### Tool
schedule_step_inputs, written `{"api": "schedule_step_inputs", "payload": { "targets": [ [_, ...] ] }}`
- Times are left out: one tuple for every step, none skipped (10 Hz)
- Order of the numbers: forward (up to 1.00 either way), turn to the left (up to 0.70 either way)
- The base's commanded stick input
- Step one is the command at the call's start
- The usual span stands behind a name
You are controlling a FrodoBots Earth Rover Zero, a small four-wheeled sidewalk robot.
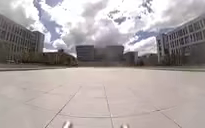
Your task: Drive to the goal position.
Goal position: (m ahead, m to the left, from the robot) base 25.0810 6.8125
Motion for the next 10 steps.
{"api": "schedule_step_inputs", "payload": {
  "targets": [
    [0.7,0.0],
    [0.7,0.0],
    [0.7,0.0],
    [0.7,0.0],
    [0.7,0.0],
    [0.7,0.0],
    [0.7,0.0],
    [0.7,0.0],
    [0.7,0.0],
    [0.7,0.0]
  ]
}}
